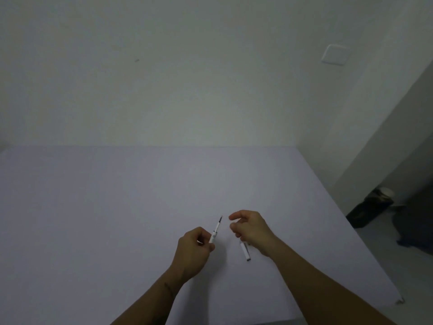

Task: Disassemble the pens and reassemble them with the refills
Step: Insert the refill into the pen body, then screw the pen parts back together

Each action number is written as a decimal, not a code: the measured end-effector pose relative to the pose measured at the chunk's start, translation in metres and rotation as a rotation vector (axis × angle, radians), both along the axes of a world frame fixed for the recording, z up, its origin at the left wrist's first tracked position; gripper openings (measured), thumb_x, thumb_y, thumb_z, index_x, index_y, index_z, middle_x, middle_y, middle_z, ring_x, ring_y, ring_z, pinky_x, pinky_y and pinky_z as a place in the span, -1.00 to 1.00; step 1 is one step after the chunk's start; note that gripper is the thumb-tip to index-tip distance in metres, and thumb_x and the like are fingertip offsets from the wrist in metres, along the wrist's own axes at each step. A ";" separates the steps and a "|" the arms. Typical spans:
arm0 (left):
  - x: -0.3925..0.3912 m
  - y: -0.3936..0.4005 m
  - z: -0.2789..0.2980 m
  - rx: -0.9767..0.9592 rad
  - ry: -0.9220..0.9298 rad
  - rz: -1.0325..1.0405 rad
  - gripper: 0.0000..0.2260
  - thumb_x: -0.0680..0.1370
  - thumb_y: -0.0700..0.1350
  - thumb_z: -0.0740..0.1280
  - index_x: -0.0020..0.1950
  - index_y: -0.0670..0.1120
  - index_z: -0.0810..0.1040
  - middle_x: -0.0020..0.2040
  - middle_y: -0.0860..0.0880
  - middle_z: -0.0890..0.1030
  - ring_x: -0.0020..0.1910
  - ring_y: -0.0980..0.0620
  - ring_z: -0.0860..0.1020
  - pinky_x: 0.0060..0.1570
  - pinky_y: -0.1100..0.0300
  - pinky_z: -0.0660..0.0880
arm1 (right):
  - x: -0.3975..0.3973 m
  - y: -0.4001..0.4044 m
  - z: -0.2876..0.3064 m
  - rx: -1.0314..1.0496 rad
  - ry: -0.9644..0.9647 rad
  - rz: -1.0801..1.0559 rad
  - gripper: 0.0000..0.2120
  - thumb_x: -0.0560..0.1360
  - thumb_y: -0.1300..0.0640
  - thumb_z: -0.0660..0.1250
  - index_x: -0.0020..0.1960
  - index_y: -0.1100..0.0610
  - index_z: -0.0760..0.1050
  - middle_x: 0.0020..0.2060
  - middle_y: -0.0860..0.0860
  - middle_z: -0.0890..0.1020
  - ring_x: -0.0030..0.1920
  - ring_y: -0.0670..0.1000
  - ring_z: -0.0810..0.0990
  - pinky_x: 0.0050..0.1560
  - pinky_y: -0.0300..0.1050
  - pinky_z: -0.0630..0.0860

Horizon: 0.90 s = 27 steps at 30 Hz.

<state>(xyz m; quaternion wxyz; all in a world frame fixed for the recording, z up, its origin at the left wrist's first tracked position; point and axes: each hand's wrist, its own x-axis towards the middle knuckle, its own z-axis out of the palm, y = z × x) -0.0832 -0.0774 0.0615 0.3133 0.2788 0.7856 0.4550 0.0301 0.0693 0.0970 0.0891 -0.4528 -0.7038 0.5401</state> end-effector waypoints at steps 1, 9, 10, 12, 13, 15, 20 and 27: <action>-0.001 0.001 0.001 0.001 0.000 0.005 -0.92 0.45 -0.24 0.44 -0.20 -0.09 0.59 -0.20 -0.11 0.64 -0.31 -0.05 0.56 -0.25 0.06 0.59 | 0.005 0.008 -0.001 -0.001 -0.020 -0.030 -0.82 0.44 0.25 0.40 0.04 0.13 0.63 -0.30 0.07 0.64 -0.33 -0.01 0.60 -0.30 -0.15 0.51; 0.002 0.010 -0.005 -0.059 0.046 0.002 -0.93 0.43 -0.22 0.43 -0.22 -0.12 0.56 -0.22 -0.13 0.64 -0.31 -0.09 0.59 -0.26 0.02 0.60 | 0.044 0.045 -0.033 0.050 -0.242 -0.041 -0.75 0.43 0.30 0.32 0.06 0.12 0.63 -0.20 0.12 0.66 -0.23 0.04 0.64 -0.24 -0.15 0.56; 0.002 0.012 -0.005 -0.078 0.052 -0.001 -0.93 0.43 -0.22 0.42 -0.22 -0.12 0.56 -0.22 -0.12 0.64 -0.30 -0.09 0.59 -0.24 0.01 0.61 | 0.047 0.047 -0.039 0.066 -0.268 -0.021 -0.75 0.44 0.29 0.31 0.07 0.11 0.62 -0.15 0.11 0.67 -0.18 0.05 0.65 -0.21 -0.16 0.56; 0.001 0.016 -0.005 -0.117 0.055 -0.010 -0.93 0.44 -0.22 0.41 -0.22 -0.11 0.57 -0.22 -0.10 0.63 -0.31 -0.04 0.56 -0.26 0.06 0.58 | 0.049 0.052 -0.051 0.106 -0.325 0.020 -0.74 0.45 0.28 0.30 0.09 0.11 0.62 -0.04 0.11 0.66 -0.10 0.05 0.64 -0.17 -0.19 0.52; 0.000 0.019 -0.005 -0.139 0.063 -0.021 -0.93 0.45 -0.22 0.41 -0.22 -0.09 0.57 -0.22 -0.08 0.63 -0.31 0.00 0.55 -0.29 0.13 0.56 | 0.050 0.054 -0.056 0.126 -0.354 0.038 -0.74 0.45 0.26 0.30 0.10 0.11 0.62 0.00 0.10 0.65 -0.08 0.05 0.63 -0.17 -0.20 0.50; 0.000 0.022 -0.005 -0.182 0.082 -0.039 -0.92 0.46 -0.21 0.41 -0.21 -0.06 0.58 -0.22 -0.04 0.62 -0.29 0.05 0.55 -0.31 0.25 0.48 | 0.049 0.058 -0.064 0.150 -0.396 0.073 -0.74 0.46 0.23 0.31 0.12 0.10 0.61 0.03 0.08 0.63 -0.07 0.04 0.60 -0.15 -0.21 0.48; 0.009 0.035 -0.007 -0.242 0.099 -0.020 -0.92 0.47 -0.22 0.39 -0.18 -0.06 0.59 -0.21 -0.04 0.63 -0.32 0.05 0.54 -0.32 0.25 0.47 | 0.044 0.066 -0.079 0.222 -0.456 0.127 -0.85 0.43 0.10 0.35 -0.01 0.09 0.57 -0.16 0.02 0.55 -0.21 0.03 0.53 -0.17 -0.21 0.47; 0.024 0.046 -0.008 -0.314 0.120 0.007 -0.96 0.48 -0.19 0.40 -0.15 -0.07 0.60 -0.18 -0.03 0.64 -0.25 0.02 0.59 -0.33 0.26 0.49 | 0.030 0.066 -0.088 0.335 -0.513 0.199 -0.77 0.46 -0.02 0.36 -0.18 0.13 0.44 -0.29 0.00 0.48 -0.37 0.03 0.43 -0.40 -0.20 0.40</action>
